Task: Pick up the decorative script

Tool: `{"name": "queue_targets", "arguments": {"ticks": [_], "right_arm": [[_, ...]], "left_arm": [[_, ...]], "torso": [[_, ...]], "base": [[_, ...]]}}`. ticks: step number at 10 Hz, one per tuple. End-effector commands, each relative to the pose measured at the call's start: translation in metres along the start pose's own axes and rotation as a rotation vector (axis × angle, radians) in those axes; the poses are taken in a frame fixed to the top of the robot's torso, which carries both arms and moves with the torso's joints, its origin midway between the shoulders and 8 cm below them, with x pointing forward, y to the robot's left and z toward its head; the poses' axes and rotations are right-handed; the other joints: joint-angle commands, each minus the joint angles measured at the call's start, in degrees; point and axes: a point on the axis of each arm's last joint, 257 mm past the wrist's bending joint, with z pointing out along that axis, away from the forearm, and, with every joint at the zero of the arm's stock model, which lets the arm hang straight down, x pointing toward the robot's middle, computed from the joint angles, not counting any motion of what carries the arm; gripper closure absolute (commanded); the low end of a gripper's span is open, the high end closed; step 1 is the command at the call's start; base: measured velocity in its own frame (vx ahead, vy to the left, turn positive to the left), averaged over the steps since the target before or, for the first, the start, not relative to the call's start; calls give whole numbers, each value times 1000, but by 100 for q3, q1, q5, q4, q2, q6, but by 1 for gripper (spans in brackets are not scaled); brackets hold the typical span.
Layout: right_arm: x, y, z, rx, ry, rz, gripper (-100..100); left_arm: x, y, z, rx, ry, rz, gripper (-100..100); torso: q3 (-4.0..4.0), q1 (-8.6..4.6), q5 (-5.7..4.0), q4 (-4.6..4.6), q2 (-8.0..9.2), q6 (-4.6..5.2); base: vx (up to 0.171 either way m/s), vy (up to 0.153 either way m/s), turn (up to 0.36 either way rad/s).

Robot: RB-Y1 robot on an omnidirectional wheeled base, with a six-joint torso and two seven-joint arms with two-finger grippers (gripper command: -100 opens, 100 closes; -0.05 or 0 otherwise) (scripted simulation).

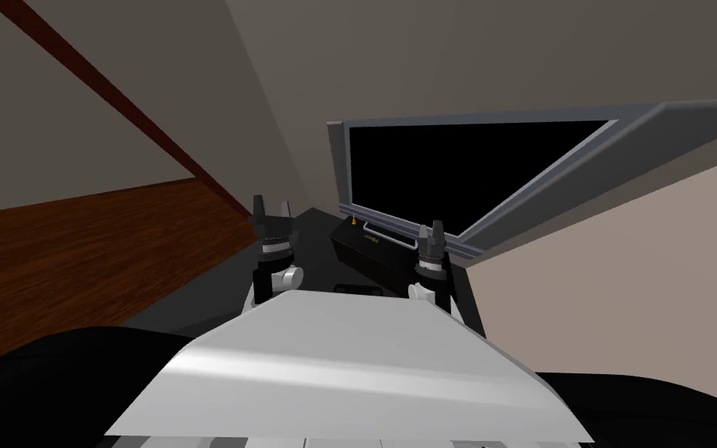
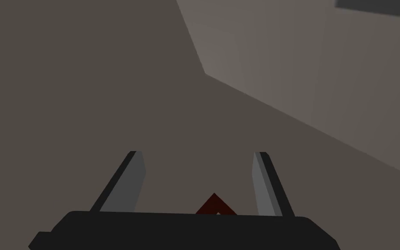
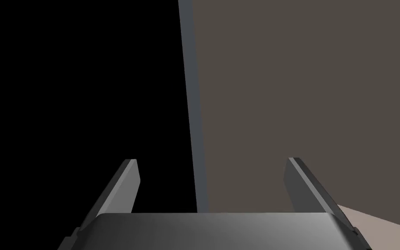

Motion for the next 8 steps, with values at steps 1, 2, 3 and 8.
{"name": "queue_targets", "arguments": {"ticks": [1, 2, 3, 8], "right_arm": [[19, -19, -5, 42, 61, -24, -100], [31, -32, -10, 70, 104, -42, -100], [44, -46, -17, 100, 150, -62, -100], [95, -103, -56, 214, 367, -170, -100]], "left_arm": [[0, 0, 0, 0, 0, 0, 0], [0, 0, 0, 0, 0, 0, 0], [0, 0, 0, 0, 0, 0, 0], [0, 0, 0, 0, 0, 0, 0]], "torso": [[0, 0, 0, 0, 0, 0], [1, 3, 1, 0, 2, 0], [2, 2, 1, 1, 3, -1], [-2, 0, 1, -1, -4, 2]], "base": [[-54, 8, 257], [-56, 5, 325], [-59, -2, 318], [-44, 10, 253]]}}
